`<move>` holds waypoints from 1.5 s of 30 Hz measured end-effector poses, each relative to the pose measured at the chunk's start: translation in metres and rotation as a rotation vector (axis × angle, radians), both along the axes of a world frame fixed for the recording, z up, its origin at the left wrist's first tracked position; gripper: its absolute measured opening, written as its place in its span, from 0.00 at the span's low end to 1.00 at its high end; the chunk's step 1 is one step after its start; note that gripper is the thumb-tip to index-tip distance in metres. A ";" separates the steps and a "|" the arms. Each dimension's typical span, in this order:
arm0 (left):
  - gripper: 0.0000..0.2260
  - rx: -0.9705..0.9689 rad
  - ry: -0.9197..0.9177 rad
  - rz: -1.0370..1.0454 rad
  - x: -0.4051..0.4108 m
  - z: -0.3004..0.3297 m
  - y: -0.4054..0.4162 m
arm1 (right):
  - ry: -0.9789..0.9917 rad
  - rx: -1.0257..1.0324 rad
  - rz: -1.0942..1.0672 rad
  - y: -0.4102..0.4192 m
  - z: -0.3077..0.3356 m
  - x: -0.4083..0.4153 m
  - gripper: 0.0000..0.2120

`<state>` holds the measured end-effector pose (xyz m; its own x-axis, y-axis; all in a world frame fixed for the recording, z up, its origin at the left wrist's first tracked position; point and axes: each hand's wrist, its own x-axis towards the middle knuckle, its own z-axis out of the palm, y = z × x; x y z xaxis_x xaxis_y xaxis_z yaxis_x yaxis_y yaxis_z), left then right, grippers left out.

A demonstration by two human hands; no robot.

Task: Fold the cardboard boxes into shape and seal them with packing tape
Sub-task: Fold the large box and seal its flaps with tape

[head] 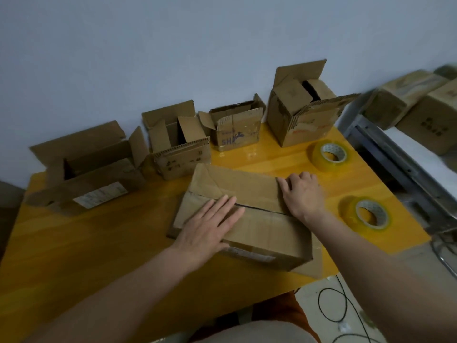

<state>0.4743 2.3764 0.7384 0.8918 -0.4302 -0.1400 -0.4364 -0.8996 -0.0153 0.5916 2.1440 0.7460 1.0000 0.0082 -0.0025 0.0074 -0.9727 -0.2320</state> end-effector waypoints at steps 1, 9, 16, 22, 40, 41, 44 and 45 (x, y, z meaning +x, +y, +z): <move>0.43 0.002 -0.012 -0.005 0.006 -0.001 -0.008 | -0.004 -0.002 -0.034 -0.006 -0.001 -0.001 0.23; 0.35 -0.477 -0.002 0.649 0.054 0.016 -0.051 | 0.120 0.063 -0.193 -0.050 0.000 -0.025 0.30; 0.34 -1.021 0.198 0.766 0.047 0.001 -0.110 | 0.236 0.548 -0.153 -0.048 -0.007 -0.034 0.23; 0.33 -0.954 -0.021 0.688 0.066 -0.010 -0.102 | 0.257 0.593 -0.153 -0.038 -0.009 -0.029 0.20; 0.32 -0.010 -0.215 0.425 0.052 -0.015 -0.188 | 0.348 0.310 0.049 -0.160 -0.026 0.020 0.22; 0.35 -0.043 -0.216 0.436 0.049 -0.020 -0.202 | 0.384 0.268 0.026 -0.176 -0.033 0.022 0.21; 0.41 -0.026 -0.218 0.492 0.043 -0.032 -0.228 | 0.453 0.102 0.046 -0.211 -0.052 0.022 0.04; 0.42 0.000 -0.219 0.524 0.043 -0.034 -0.237 | 0.470 0.032 0.091 -0.226 -0.058 0.020 0.06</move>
